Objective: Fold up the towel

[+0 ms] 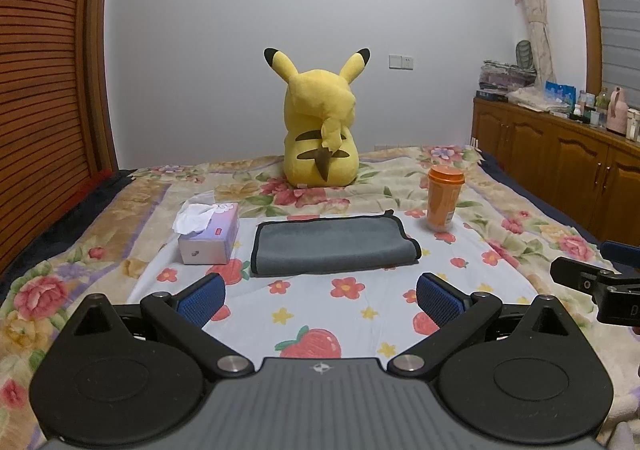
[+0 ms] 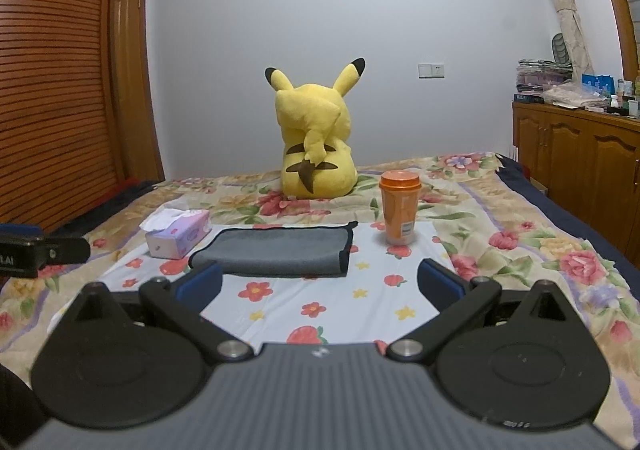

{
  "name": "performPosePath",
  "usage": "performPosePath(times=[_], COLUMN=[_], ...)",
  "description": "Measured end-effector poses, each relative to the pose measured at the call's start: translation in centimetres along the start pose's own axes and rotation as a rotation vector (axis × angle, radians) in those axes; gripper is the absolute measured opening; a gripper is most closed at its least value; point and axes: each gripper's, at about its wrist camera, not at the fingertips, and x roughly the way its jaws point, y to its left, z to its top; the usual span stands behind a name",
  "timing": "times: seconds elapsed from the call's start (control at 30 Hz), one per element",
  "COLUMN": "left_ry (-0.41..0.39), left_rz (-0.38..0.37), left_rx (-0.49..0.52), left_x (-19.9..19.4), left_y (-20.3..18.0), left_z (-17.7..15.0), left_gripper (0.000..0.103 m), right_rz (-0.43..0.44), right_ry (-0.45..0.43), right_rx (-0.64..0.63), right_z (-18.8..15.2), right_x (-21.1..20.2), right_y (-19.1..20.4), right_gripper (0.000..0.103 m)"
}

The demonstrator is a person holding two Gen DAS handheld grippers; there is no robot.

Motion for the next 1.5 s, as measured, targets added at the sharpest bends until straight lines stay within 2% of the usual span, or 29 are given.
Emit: performPosePath(times=[1.5], left_ry=[0.009], left_rz=[0.006], left_rx=[0.006], left_x=[0.41], left_y=[0.54], left_z=[-0.55], left_gripper=[0.103], right_rz=[-0.001], right_ry=[0.0], right_rx=[-0.001], right_z=[-0.01], right_x=[0.01], right_y=[-0.05], right_gripper=[0.103])
